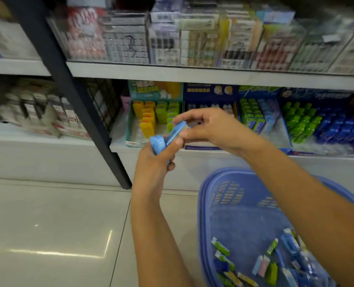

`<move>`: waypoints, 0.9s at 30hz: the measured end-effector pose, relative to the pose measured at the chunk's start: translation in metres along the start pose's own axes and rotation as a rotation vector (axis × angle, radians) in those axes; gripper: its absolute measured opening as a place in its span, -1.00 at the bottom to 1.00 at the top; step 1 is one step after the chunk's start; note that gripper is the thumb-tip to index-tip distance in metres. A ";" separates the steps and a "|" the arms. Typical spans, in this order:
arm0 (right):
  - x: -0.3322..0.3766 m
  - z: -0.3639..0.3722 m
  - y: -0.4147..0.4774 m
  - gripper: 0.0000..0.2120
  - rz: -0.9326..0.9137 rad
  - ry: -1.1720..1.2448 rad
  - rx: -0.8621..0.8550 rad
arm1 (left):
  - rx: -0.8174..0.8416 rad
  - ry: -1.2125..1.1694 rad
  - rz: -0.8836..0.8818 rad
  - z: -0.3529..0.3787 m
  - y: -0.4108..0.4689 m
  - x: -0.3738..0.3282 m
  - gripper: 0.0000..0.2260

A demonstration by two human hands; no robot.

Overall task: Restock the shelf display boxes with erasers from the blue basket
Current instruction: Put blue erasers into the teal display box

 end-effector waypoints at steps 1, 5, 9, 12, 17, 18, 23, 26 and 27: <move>0.004 0.001 0.005 -0.74 -0.014 -0.048 0.055 | -0.015 -0.053 -0.002 -0.009 0.001 -0.002 -0.81; 0.013 0.014 0.033 -0.84 -0.056 -0.113 -0.018 | -0.131 -0.139 -0.001 -0.031 0.008 -0.003 -0.78; 0.015 0.028 0.088 -0.84 -0.160 -0.394 -0.290 | -0.365 -0.129 -0.032 -0.049 0.013 0.005 -0.61; 0.015 0.039 0.135 -0.71 -0.163 -0.503 -0.285 | -0.468 -0.120 -0.045 -0.061 0.013 0.012 -0.61; 0.005 0.049 0.174 -0.72 -0.059 -0.731 -0.214 | -0.537 -0.154 -0.062 -0.071 0.018 0.016 -0.79; 0.003 0.050 0.176 -0.73 -0.056 -0.752 -0.192 | -0.539 -0.148 -0.055 -0.073 0.019 0.016 -0.81; 0.008 0.057 0.179 -0.78 -0.047 -0.937 -0.158 | -0.511 -0.078 0.023 -0.074 0.022 0.018 -0.89; 0.013 0.063 0.178 -0.83 -0.029 -1.056 -0.173 | -0.481 -0.061 0.053 -0.074 0.022 0.021 -0.82; 0.012 0.065 0.177 -0.82 -0.023 -1.091 -0.200 | -0.476 -0.064 0.056 -0.075 0.023 0.022 -0.82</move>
Point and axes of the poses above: each hand's wrist, its own y-axis towards the middle knuckle, its own z-axis out of the palm, x = y × z, the point moved 4 cm from there along y, towards the middle knuckle, and after that the axes turned 6 degrees about -y, right-handed, at the moved point
